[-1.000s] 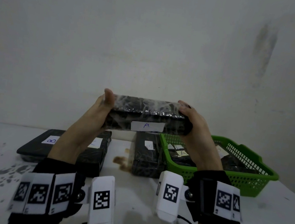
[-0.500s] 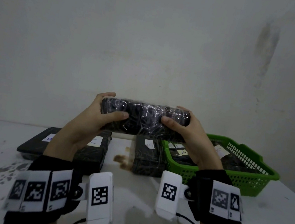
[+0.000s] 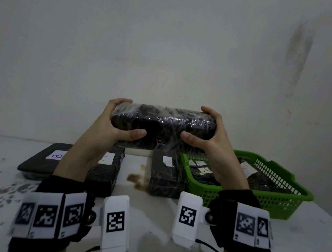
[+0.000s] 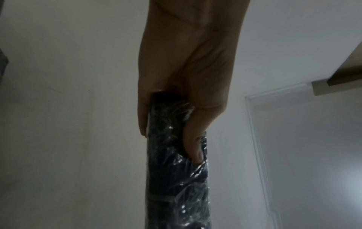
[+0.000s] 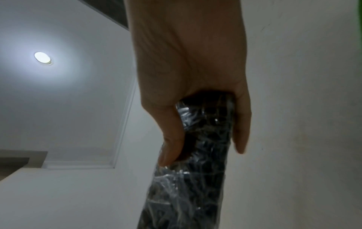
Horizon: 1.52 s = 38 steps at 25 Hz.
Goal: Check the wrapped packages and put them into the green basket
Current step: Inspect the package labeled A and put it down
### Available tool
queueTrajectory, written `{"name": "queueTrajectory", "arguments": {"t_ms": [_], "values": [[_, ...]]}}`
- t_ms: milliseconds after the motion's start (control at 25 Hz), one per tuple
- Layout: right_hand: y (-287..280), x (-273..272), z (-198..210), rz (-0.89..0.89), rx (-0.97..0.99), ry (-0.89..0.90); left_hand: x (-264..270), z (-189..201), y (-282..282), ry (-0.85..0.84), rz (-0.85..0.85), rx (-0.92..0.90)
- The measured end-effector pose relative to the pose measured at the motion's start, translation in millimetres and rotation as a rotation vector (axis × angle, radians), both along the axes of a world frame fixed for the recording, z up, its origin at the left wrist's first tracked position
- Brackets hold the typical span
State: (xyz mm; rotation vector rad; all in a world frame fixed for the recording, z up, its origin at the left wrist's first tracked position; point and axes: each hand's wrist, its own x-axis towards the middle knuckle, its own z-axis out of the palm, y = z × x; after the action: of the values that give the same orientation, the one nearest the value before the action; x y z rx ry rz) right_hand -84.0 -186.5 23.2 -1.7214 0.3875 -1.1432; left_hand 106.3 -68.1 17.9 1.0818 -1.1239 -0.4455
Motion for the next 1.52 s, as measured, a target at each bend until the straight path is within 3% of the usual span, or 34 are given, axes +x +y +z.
{"name": "queueTrajectory", "arguments": {"t_ms": [200, 320, 400, 520, 920, 1160, 1320, 1520], "values": [[-5, 4, 0, 0.065, 0.091, -0.029, -3, 0, 1, -0.108, 0.073, 0.034], [-5, 6, 2, 0.047, 0.179, -0.095, -8, 3, -4, 0.012, 0.02, -0.038], [-9, 4, 2, 0.044, 0.182, -0.119, -9, 5, -6, 0.056, 0.034, 0.003], [-8, -4, 3, 0.087, 0.116, -0.144, -11, 2, -6, -0.013, 0.027, 0.112], [1, 7, 0, 0.004, 0.053, -0.114, -12, 2, -6, 0.052, 0.012, -0.003], [-10, -2, 0, 0.162, 0.148, -0.173, -8, 2, -7, -0.01, 0.043, 0.051], [-7, -2, 5, 0.227, 0.158, -0.371, -15, 4, -10, 0.129, -0.017, 0.033], [-5, 4, 4, 0.118, 0.109, -0.375, -20, 6, -11, 0.172, -0.026, 0.017]]}}
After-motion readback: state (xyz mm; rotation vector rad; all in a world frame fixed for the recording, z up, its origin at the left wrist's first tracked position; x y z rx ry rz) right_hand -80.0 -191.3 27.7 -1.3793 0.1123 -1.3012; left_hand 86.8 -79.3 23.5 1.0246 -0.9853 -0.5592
